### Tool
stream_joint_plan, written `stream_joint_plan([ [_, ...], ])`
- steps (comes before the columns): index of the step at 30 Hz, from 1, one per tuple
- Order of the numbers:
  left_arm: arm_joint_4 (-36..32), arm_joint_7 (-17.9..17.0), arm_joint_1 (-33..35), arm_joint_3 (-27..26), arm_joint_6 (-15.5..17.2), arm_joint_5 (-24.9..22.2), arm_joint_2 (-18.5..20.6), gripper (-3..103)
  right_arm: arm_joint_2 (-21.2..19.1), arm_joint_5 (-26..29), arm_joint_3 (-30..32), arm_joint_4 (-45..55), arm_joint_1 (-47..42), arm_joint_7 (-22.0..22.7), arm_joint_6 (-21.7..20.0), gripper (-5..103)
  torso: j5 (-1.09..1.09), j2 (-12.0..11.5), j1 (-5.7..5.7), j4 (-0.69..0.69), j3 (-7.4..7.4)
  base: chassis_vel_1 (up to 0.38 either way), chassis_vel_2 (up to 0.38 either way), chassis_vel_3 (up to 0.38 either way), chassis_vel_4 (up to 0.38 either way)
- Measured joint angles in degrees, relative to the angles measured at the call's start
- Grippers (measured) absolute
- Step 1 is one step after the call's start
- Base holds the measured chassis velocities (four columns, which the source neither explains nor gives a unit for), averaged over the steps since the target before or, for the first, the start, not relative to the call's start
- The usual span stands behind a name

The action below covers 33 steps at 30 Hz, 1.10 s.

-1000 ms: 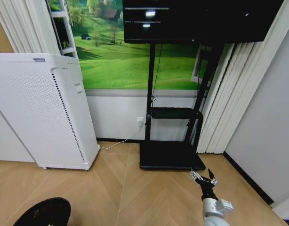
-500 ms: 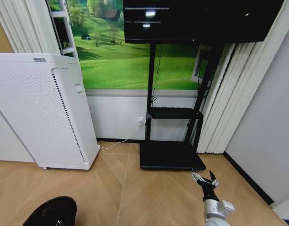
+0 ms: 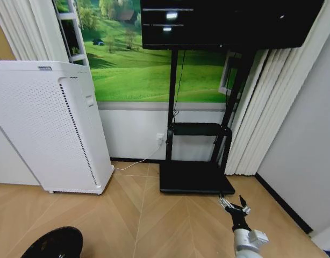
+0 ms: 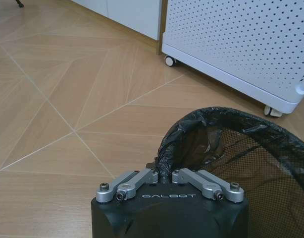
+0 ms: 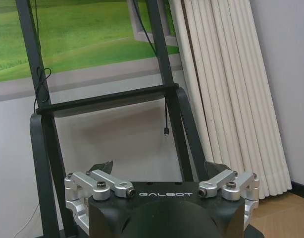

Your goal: Pick up the trash bin and place the garbage on the floor into it.

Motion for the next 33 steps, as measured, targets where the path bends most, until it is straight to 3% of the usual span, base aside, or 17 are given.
stream_joint_plan([
  [2,0.15,-0.11,-0.07,0.12,0.06,0.15,-0.12,5,0.11,-0.08,-0.02,-0.05,-0.09,-0.07,0.13,100,0.01,0.0,0.0,0.0,0.0,0.0,0.0,0.0,0.0],
  [6,0.3,-0.36,-0.07,0.2,0.44,0.07,-0.23,16,0.18,-0.12,0.28,-0.4,-0.04,-0.2,0.19,100,-0.01,0.0,0.0,0.0,0.0,0.0,0.0,0.0,0.0],
  [12,0.42,-1.4,0.55,-0.88,2.18,-0.79,0.05,43,0.14,-2.56,0.67,-1.81,1.09,-0.2,0.19,100,0.0,0.0,0.0,0.0,0.0,0.0,0.0,0.0,0.0],
  [14,0.38,-1.55,0.71,-0.94,2.41,-0.86,-0.01,43,0.13,-2.99,0.66,-1.97,1.26,-0.17,0.24,100,-0.01,0.0,0.0,0.0,0.0,0.0,0.0,0.0,0.0],
  [15,0.34,-1.82,1.0,-1.02,2.63,-1.03,-0.17,54,0.14,-3.49,0.45,-2.28,1.58,0.1,0.43,100,-0.01,0.0,0.0,0.01,0.0,0.0,0.0,0.0,0.0],
  [16,0.34,-1.82,1.0,-1.02,2.63,-1.03,-0.17,54,0.14,-3.49,0.45,-2.28,1.58,0.1,0.43,100,-0.01,0.0,0.0,0.01,0.0,0.0,0.0,0.0,0.0],
  [22,-0.15,-1.85,2.11,-1.99,0.97,-0.64,-0.97,82,0.18,-3.89,0.04,-2.74,1.56,0.67,0.62,100,-0.01,0.0,0.0,0.01,0.0,0.0,0.0,0.0,0.0],
  [23,-0.15,-1.85,2.11,-1.99,0.97,-0.64,-0.97,82,0.18,-3.89,0.04,-2.74,1.56,0.67,0.62,100,-0.01,0.0,0.0,0.01,0.0,0.0,0.0,0.0,0.0],
  [25,-2.41,-0.01,3.31,-2.66,0.71,-0.07,-1.32,92,0.11,-3.83,0.08,-2.69,1.3,0.69,0.65,100,-0.01,-0.01,0.0,0.0,0.0,0.0,0.0,0.0,0.0],
  [28,-5.44,2.4,4.56,-2.76,0.67,1.12,-1.86,98,0.05,-3.87,0.09,-2.4,1.09,0.64,0.65,100,0.0,0.0,0.0,0.0,0.0,0.0,0.0,0.0,0.0],
  [33,-10.28,7.5,5.42,-3.29,-0.62,5.69,-2.75,100,0.25,-4.85,0.36,-1.75,0.49,0.1,0.65,100,-0.01,0.0,0.0,0.01,0.0,0.0,0.0,0.0,0.0],
])
